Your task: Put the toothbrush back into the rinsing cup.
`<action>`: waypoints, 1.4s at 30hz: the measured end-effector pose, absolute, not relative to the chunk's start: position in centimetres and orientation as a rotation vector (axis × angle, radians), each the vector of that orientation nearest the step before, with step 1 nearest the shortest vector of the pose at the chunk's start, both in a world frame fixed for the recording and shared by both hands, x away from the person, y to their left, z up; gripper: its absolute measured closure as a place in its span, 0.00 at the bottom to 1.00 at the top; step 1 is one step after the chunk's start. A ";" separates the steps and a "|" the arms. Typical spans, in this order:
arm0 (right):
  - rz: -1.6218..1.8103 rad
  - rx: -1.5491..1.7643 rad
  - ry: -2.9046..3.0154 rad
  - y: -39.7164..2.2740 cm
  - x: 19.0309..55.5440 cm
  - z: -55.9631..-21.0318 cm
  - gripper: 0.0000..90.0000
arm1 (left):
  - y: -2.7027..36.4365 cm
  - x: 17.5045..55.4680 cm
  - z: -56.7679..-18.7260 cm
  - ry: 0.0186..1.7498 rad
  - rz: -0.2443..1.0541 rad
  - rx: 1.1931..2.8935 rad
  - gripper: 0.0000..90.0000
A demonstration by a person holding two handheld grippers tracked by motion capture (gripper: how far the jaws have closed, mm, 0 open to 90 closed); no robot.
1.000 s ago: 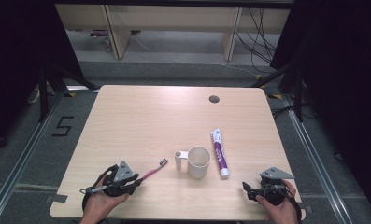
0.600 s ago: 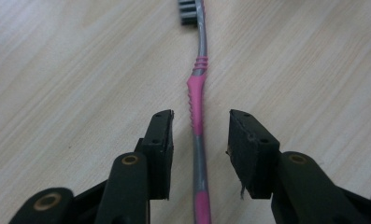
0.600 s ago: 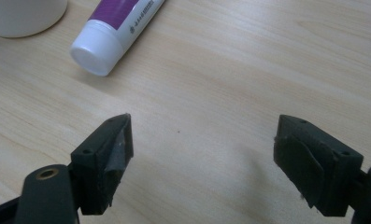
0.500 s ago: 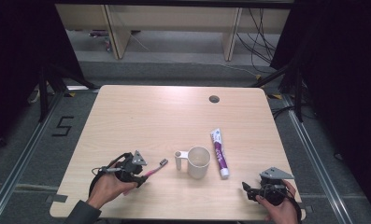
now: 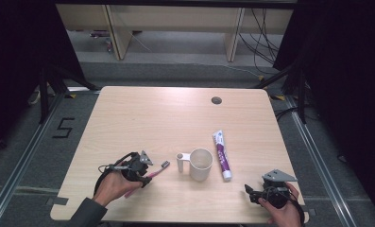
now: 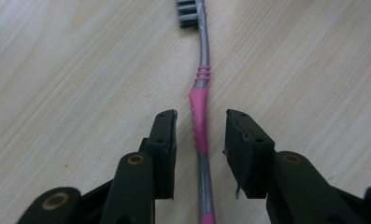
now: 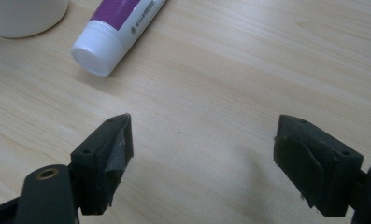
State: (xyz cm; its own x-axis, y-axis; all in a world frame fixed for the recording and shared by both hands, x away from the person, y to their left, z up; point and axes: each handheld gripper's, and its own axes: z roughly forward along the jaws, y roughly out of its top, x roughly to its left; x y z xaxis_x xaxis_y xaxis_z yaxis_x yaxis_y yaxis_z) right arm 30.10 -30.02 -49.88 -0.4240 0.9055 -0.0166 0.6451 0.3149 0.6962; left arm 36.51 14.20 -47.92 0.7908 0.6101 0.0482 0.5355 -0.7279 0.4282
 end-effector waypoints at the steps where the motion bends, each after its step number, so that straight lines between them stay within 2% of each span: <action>1: 0.873 1.367 2.182 -30.1 30.1 -49.9 0.23 | 14.2 36.6 -48.0 0.861 0.260 2.592 0.71; 17: 0.888 1.387 2.183 -29.9 30.1 -50.0 0.23 | 12.9 37.8 -48.4 0.846 0.199 2.692 0.89; 29: 0.901 1.339 2.189 -30.1 30.3 -50.1 0.23 | 11.7 38.4 -48.0 0.876 0.142 2.790 0.88; 32: 0.900 1.341 2.189 -30.0 30.3 -50.1 0.23 | 11.7 38.5 -48.0 0.891 0.147 2.790 0.86; 42: 0.895 1.338 2.191 -30.0 30.3 -50.1 0.23 | 11.1 38.6 -47.9 0.871 0.133 2.848 0.90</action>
